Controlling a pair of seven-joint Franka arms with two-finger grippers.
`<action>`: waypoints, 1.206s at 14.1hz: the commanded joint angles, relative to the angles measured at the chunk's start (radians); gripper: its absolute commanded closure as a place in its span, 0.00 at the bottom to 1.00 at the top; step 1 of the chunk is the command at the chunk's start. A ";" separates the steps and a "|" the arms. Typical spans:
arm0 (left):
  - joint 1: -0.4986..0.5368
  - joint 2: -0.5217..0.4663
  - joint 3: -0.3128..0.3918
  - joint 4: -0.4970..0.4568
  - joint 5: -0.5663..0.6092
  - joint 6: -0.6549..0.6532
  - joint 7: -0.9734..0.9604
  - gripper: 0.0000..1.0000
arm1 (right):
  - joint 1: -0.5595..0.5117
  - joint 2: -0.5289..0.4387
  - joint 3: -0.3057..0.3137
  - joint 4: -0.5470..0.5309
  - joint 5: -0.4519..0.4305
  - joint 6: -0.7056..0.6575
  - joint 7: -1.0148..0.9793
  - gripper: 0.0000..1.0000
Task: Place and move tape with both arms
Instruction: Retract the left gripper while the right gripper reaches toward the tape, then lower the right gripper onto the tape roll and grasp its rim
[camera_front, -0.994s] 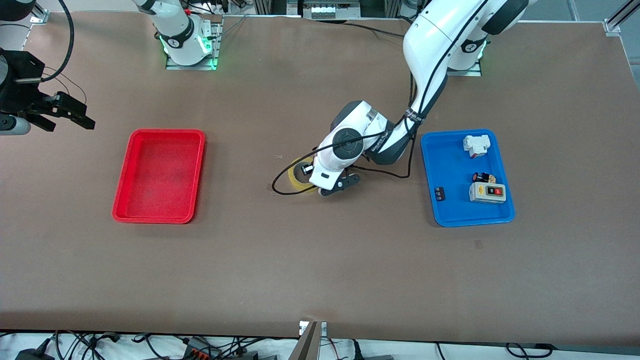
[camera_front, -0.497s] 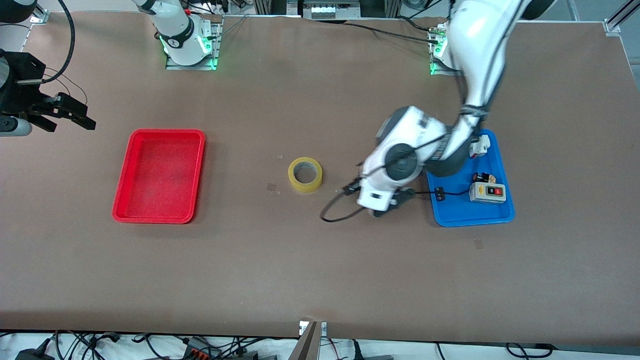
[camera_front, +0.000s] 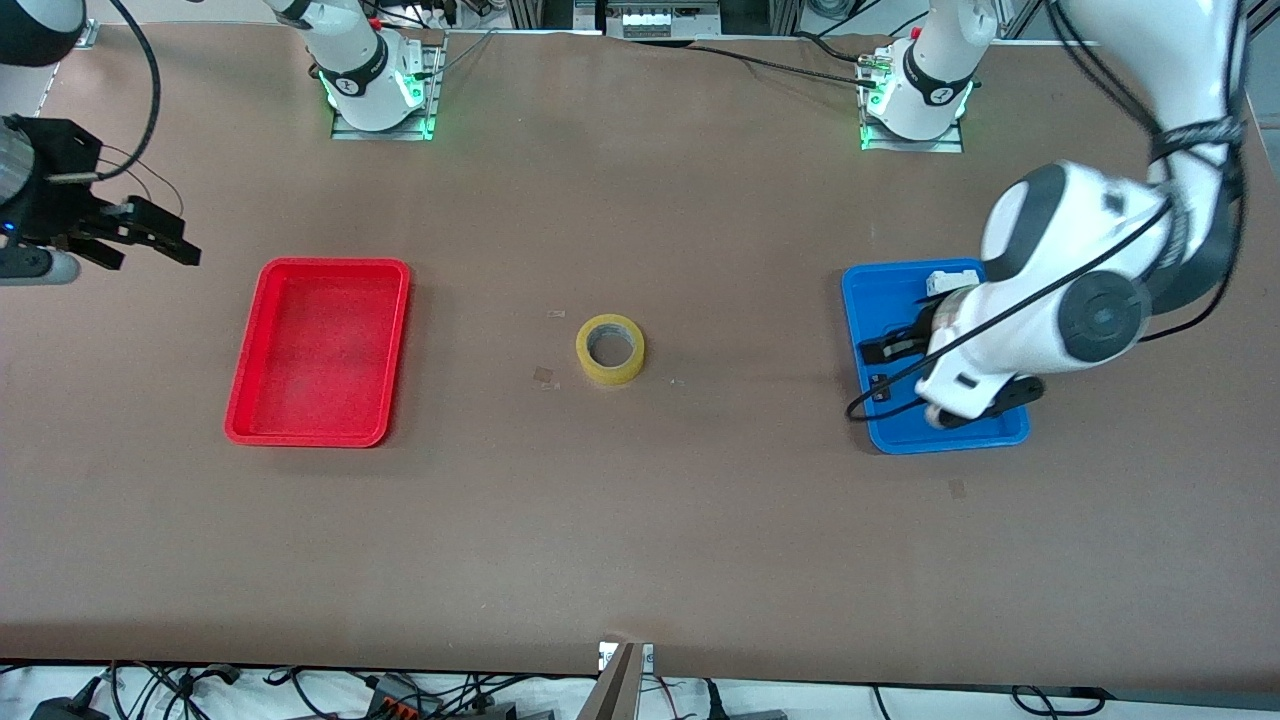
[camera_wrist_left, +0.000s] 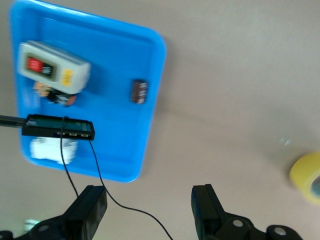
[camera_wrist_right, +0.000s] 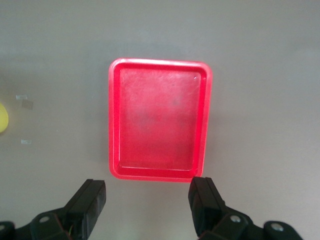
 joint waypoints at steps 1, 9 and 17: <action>0.083 -0.196 -0.009 -0.123 0.009 -0.069 0.190 0.00 | 0.097 0.103 0.005 0.029 0.008 0.036 -0.011 0.01; 0.139 -0.405 0.050 -0.106 0.104 -0.065 0.709 0.00 | 0.472 0.399 0.008 0.080 0.042 0.289 0.270 0.01; 0.139 -0.400 0.069 -0.083 0.078 -0.051 0.688 0.00 | 0.660 0.637 0.008 0.080 0.039 0.613 0.570 0.01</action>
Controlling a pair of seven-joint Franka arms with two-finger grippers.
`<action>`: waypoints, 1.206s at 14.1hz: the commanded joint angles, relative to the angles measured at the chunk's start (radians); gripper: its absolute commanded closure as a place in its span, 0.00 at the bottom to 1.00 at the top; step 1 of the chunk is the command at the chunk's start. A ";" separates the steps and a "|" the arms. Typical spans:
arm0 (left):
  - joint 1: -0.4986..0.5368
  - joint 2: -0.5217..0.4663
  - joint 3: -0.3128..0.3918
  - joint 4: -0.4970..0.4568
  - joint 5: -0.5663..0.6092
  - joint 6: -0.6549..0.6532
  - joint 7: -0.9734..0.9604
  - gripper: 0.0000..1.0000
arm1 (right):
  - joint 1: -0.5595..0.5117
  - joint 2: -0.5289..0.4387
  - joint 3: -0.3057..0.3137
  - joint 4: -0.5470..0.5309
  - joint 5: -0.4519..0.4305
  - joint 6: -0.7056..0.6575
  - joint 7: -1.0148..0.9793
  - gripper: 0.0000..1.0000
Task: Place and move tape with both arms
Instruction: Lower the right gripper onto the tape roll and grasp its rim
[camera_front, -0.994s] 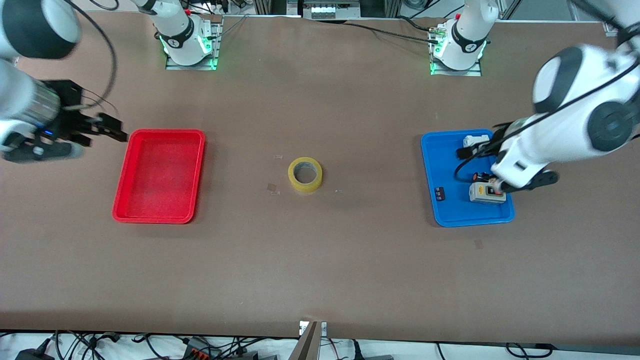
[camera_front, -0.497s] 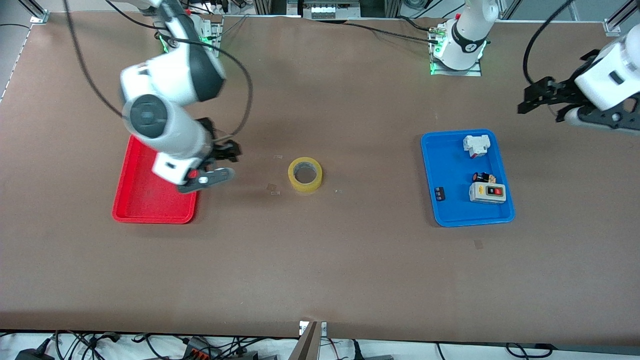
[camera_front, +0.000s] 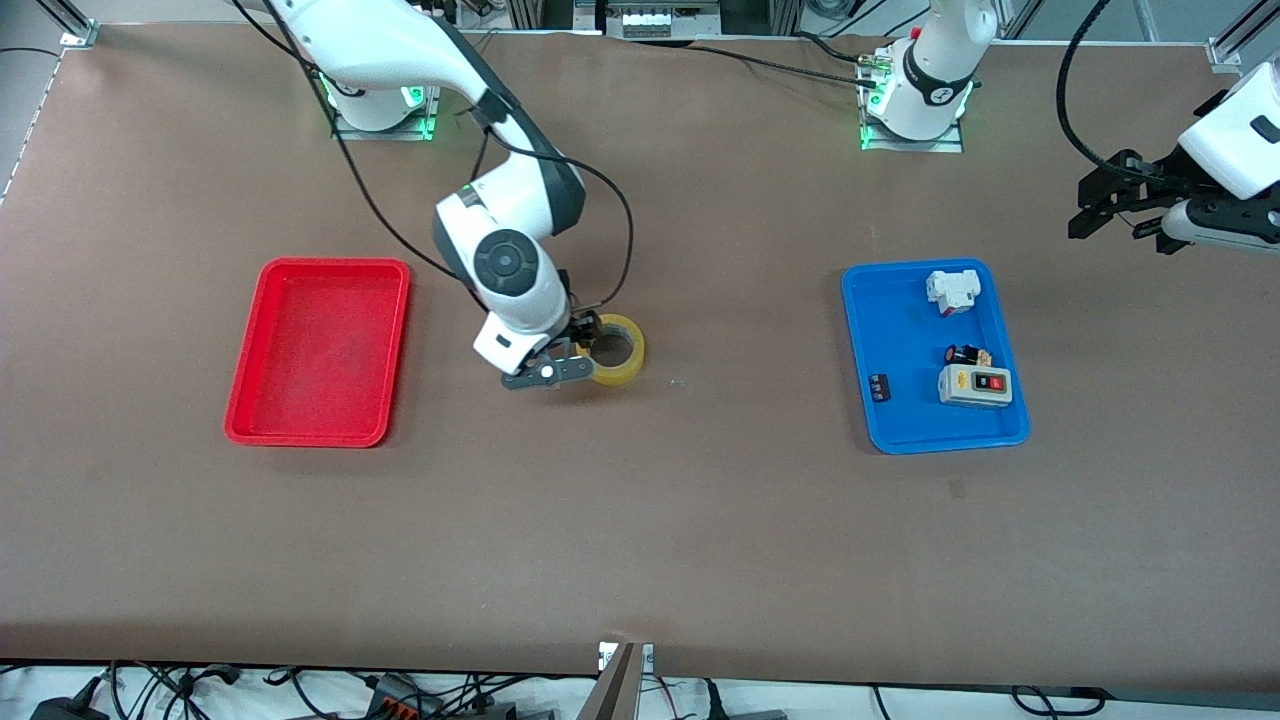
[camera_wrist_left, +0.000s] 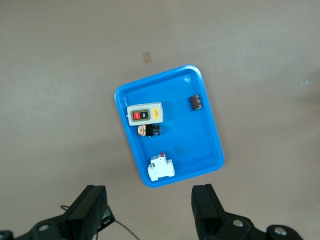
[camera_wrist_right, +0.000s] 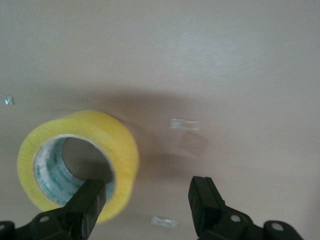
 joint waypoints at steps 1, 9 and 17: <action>-0.015 -0.008 0.030 -0.005 -0.023 -0.014 -0.007 0.00 | 0.031 0.033 -0.011 0.026 0.004 0.034 0.072 0.01; -0.078 -0.002 0.101 -0.010 -0.048 -0.051 -0.034 0.00 | 0.045 0.061 -0.011 0.026 0.006 0.045 0.106 0.63; -0.060 0.020 0.098 0.001 -0.049 -0.045 -0.064 0.00 | -0.008 -0.069 -0.089 0.104 -0.008 -0.086 0.091 1.00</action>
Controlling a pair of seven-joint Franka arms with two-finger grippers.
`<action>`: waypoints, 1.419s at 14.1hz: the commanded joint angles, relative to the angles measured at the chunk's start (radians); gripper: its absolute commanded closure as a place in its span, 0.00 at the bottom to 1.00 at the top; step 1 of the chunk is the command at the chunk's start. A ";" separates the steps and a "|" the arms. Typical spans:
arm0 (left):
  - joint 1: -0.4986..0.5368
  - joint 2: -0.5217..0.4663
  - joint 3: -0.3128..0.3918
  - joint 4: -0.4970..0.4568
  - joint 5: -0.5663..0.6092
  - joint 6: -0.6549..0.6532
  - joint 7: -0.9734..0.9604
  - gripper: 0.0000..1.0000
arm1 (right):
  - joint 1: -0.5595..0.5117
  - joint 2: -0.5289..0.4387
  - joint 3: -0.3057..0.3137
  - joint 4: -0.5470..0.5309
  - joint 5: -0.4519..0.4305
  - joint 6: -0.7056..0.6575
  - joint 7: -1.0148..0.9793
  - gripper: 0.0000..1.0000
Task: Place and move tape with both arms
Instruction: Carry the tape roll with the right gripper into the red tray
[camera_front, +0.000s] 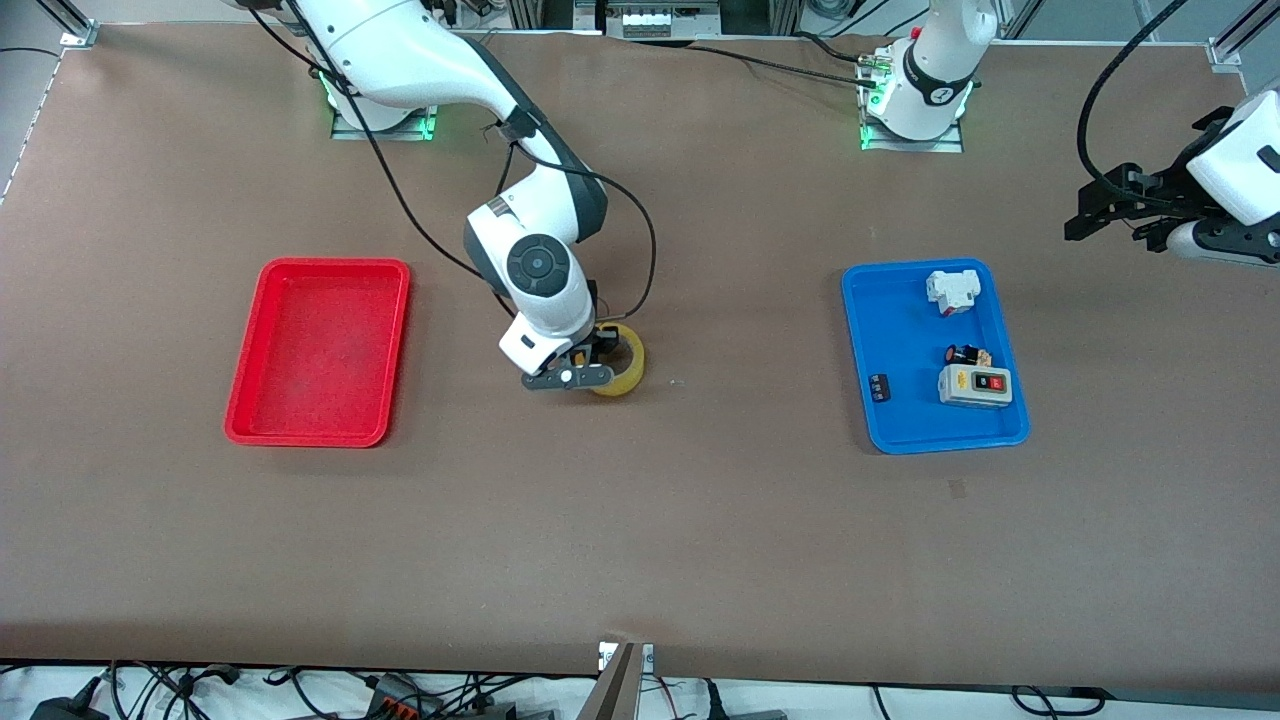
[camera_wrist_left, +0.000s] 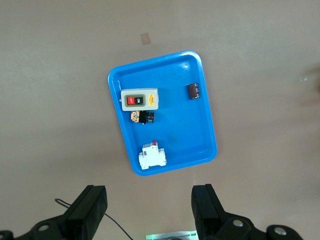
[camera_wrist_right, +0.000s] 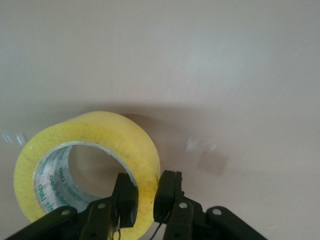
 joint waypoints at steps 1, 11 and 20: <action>0.000 -0.004 0.005 0.010 -0.013 -0.005 -0.022 0.00 | -0.085 -0.140 -0.047 0.018 -0.007 -0.175 -0.047 1.00; 0.002 -0.005 0.002 0.012 -0.015 -0.023 -0.030 0.00 | -0.609 -0.308 -0.053 -0.374 -0.012 -0.172 -0.563 0.99; 0.003 -0.005 0.002 0.012 -0.015 -0.022 -0.026 0.00 | -0.641 -0.388 -0.053 -0.372 -0.052 -0.283 -0.563 0.00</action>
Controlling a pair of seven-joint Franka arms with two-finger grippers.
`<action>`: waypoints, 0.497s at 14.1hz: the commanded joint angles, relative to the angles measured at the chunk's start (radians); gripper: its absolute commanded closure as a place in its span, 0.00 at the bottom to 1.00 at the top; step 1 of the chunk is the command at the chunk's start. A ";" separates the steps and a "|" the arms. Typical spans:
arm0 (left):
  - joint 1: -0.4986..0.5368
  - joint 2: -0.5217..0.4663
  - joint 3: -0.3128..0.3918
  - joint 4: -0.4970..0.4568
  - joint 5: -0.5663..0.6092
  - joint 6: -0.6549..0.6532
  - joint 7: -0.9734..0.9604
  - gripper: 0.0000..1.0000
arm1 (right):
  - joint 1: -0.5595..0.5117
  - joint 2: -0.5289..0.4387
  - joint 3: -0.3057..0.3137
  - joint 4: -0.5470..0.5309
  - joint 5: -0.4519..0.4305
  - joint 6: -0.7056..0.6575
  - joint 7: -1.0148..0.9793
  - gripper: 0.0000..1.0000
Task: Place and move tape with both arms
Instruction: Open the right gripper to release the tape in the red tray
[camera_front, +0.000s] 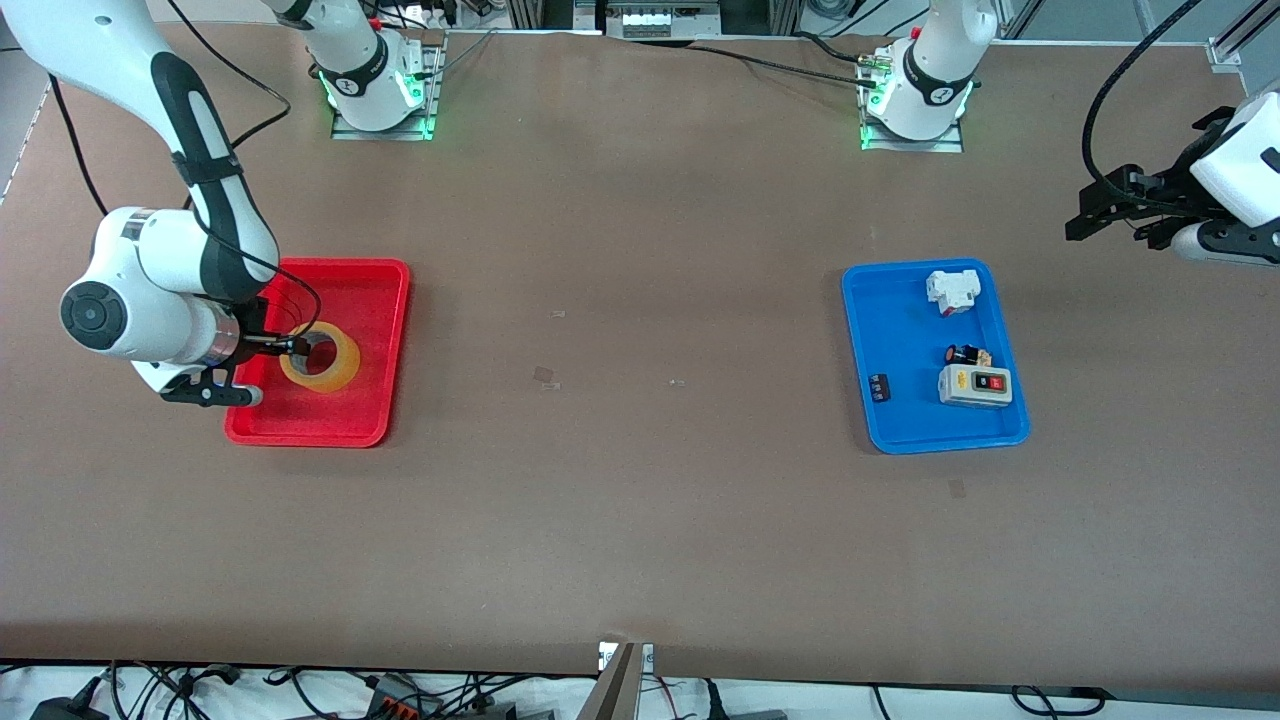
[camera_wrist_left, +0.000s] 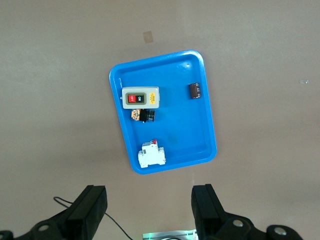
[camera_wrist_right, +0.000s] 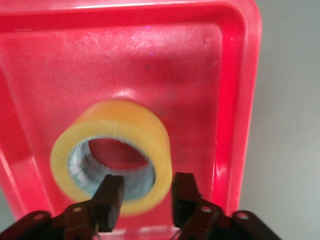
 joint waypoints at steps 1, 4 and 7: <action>0.002 -0.005 0.000 0.012 -0.014 -0.016 -0.008 0.00 | -0.014 -0.122 0.021 0.104 -0.009 -0.233 -0.005 0.00; 0.002 -0.003 0.002 0.012 -0.014 -0.016 -0.008 0.00 | -0.016 -0.120 0.029 0.400 0.003 -0.526 -0.018 0.00; 0.002 -0.005 0.002 0.012 -0.014 -0.016 -0.009 0.00 | -0.017 -0.116 0.030 0.588 0.008 -0.648 -0.028 0.00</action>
